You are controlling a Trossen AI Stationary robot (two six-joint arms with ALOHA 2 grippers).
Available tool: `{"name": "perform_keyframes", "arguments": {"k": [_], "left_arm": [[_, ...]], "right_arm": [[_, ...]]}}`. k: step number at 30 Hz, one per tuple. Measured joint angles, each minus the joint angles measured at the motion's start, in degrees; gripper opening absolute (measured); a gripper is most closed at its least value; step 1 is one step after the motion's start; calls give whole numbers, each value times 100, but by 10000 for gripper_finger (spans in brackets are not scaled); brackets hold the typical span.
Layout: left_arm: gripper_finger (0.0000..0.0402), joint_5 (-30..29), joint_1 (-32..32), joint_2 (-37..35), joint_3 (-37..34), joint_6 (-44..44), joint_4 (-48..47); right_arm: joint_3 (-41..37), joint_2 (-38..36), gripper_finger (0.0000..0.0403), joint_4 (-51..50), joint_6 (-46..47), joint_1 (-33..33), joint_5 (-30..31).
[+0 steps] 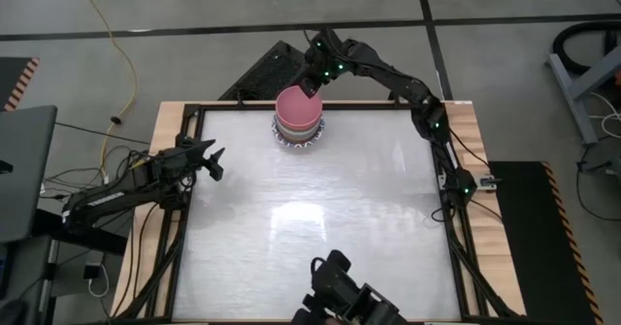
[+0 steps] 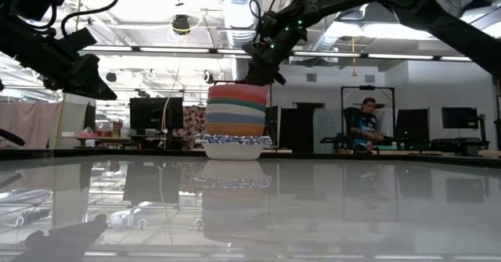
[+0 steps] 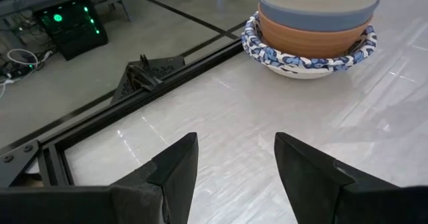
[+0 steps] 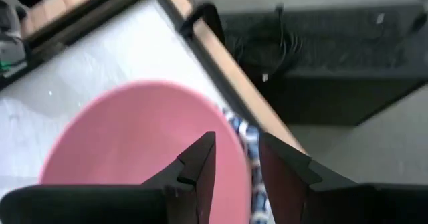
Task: Nest bowls inside each other
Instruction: Return to Home Position
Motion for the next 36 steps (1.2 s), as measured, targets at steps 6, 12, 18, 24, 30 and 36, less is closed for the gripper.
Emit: {"name": "perform_keyframes", "arguments": {"k": [6, 12, 18, 24, 30, 36], "left_arm": [[190, 1, 0, -1, 0, 0, 2], [190, 0, 2, 0, 0, 0, 2], [190, 1, 1, -1, 0, 1, 2], [190, -1, 1, -1, 1, 3, 0], [190, 4, 0, 0, 0, 0, 2], [190, 11, 1, 0, 0, 2, 0]], "right_arm": [[2, -84, 138, 24, -283, -8, -38], [0, -179, 138, -630, -882, 90, -434], [0, -335, 138, -1012, -1141, 357, -457], [-2, -528, 138, -1402, -1826, 581, -522], [2, -734, 138, -1783, -2544, 687, -1041], [-2, -856, 138, -2127, -2566, 722, -1321]]}}
